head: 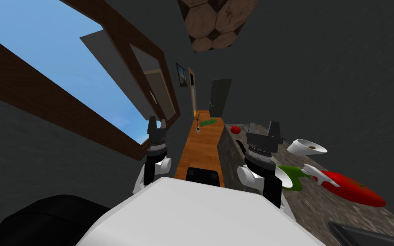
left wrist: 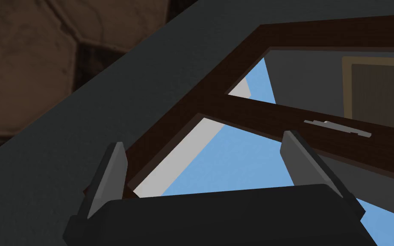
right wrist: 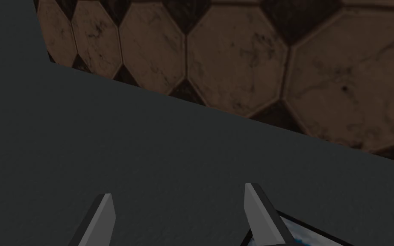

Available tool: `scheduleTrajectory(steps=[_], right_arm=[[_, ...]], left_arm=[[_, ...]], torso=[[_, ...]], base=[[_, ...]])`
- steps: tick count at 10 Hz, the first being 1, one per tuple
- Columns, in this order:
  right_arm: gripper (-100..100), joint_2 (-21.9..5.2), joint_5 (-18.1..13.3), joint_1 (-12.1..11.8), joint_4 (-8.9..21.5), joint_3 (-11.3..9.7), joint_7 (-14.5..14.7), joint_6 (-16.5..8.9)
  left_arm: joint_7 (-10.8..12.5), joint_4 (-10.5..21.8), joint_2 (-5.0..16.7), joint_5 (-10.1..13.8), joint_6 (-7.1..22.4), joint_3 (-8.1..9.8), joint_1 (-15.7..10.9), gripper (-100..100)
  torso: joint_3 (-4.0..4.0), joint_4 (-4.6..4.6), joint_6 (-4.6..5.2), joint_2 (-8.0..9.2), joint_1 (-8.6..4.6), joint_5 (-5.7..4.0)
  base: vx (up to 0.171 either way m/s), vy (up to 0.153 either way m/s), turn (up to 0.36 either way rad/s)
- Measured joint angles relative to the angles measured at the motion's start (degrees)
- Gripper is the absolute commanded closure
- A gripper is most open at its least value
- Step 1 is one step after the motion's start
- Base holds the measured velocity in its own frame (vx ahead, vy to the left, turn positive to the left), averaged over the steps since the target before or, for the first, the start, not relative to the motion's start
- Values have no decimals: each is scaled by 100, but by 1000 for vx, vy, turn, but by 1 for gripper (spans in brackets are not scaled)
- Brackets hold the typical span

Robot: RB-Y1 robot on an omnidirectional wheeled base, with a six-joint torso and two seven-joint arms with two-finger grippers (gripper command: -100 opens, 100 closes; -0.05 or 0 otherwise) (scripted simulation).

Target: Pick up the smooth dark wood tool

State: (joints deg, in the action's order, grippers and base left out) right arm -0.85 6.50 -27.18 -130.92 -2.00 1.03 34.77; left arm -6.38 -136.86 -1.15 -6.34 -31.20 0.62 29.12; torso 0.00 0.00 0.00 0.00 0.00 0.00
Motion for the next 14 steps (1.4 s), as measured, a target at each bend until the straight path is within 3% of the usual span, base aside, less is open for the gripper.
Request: scheduleTrajectory(steps=[5,9,10,14], right_arm=[[-100,-535,374,-246,-116,176,-162,-356],[-100,-780,956,-635,-342,406,-400,-1013],[-100,-856,1127,-807,-401,496,-504,-1148],[-100,-984,1619,-1132,-568,712,-744,-1651]], left_arm=[[0,0,0,0,0,0,1,0],[0,0,0,0,0,0,1,0],[0,0,0,0,0,0,1,0],[0,0,0,0,0,0,1,0]], torso=[[-14,-6,0,-25,-6,-1],[-24,-10,0,-42,-9,-2],[-26,-10,0,-44,-10,-2],[-15,-6,0,-25,-5,-1]], base=[[59,-9,28],[106,-25,41],[73,-20,11],[67,-14,21]])
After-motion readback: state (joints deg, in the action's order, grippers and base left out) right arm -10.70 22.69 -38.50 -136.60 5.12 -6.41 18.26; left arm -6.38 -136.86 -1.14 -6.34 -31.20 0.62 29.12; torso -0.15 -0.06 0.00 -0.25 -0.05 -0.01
